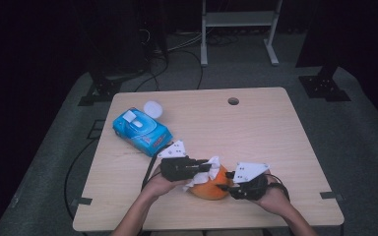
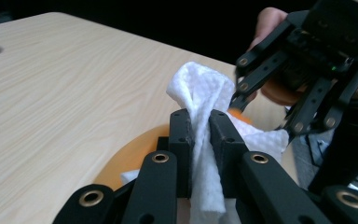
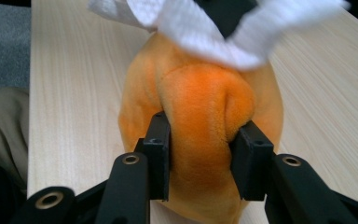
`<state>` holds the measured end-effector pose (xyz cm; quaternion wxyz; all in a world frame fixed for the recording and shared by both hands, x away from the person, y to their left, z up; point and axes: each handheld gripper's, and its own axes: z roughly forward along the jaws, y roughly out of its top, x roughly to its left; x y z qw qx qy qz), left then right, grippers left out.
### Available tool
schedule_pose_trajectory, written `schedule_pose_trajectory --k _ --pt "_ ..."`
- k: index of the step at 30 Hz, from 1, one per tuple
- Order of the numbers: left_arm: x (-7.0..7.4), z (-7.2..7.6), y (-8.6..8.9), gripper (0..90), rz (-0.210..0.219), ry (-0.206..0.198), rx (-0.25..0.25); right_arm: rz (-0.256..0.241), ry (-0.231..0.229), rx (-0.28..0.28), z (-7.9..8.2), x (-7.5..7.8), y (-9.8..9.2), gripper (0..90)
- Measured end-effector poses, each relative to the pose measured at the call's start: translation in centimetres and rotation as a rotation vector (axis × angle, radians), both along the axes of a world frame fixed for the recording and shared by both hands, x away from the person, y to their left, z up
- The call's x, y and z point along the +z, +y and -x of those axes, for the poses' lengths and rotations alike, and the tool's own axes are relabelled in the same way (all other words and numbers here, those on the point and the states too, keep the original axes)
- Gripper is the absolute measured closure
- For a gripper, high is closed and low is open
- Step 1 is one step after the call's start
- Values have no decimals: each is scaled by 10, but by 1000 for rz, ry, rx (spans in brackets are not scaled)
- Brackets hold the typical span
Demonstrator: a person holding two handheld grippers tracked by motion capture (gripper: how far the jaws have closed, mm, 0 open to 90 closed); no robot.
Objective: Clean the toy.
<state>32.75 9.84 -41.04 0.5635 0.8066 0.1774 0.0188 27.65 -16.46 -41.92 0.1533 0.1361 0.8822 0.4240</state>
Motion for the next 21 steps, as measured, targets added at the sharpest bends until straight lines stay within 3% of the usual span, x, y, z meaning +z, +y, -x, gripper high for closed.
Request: schedule_pose_trajectory --k 5,8,13,16,19,21 --pt "-7 -2 6 806 14 34 20 -22 47 -33 -6 1 -5 541" --pt "-6 1 3 806 1 26 14 -29 122 -84 -6 6 -4 437" --pt "-4 6 0 805 -12 21 -2 -69 244 -157 3 11 -1 374" --pt "-2 8 -1 806 -13 22 -11 -80 250 -173 1 9 1 420" --pt "0 7 -2 806 -1 24 -19 -67 201 -156 1 7 1 570" --pt "3 6 -1 806 14 25 -18 -50 144 -130 3 8 2 637"
